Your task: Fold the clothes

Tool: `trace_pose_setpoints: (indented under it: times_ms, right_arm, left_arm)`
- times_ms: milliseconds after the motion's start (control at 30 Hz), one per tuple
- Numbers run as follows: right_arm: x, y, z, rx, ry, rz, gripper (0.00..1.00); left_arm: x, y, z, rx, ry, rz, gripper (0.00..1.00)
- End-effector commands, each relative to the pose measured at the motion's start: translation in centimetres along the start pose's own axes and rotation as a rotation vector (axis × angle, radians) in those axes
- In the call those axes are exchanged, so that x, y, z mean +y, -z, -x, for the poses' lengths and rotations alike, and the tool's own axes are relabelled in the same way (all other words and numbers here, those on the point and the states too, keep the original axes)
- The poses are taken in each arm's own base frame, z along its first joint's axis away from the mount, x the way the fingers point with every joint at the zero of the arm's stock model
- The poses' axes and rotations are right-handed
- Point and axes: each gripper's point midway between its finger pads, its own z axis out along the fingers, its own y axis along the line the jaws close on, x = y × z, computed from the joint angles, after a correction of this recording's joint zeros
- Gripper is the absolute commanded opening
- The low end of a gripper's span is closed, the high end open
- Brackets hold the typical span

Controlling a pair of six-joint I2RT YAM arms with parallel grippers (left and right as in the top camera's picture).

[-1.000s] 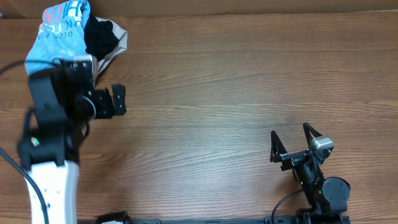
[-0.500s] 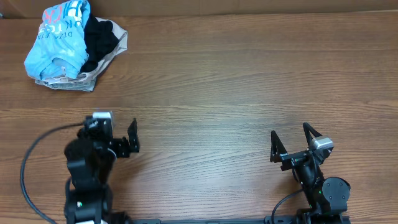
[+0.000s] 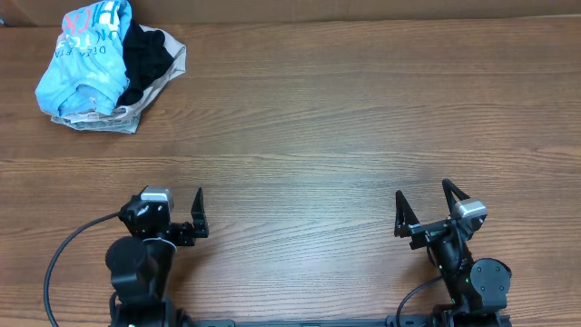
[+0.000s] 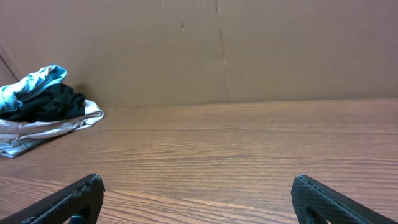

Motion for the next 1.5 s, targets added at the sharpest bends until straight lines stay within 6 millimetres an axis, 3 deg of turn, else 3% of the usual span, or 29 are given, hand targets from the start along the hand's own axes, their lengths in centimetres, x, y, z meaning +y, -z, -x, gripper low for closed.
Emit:
trace_pose_setpoints:
  times_ms: [0, 433, 700, 1467]
  right_arm:
    - [-0.2, 0.0, 0.0, -0.009, -0.003, -0.007, 1.0]
    - [-0.2, 0.0, 0.0, -0.009, -0.003, -0.007, 1.0]
    - [-0.2, 0.0, 0.0, -0.009, -0.003, -0.007, 1.0]
    - [-0.2, 0.0, 0.0, -0.009, -0.003, -0.007, 1.0]
  left_arm:
    - [-0.1, 0.0, -0.6, -0.035, -0.018, -0.007, 1.0]
    - [-0.8, 0.4, -1.2, -0.142, -0.043, -0.039, 1.0]
    - [-1.9, 1.3, 0.7, -0.234, -0.081, -0.065, 1.0]
    - [-2.1, 1.3, 0.6, -0.232, -0.081, -0.071, 1.0]
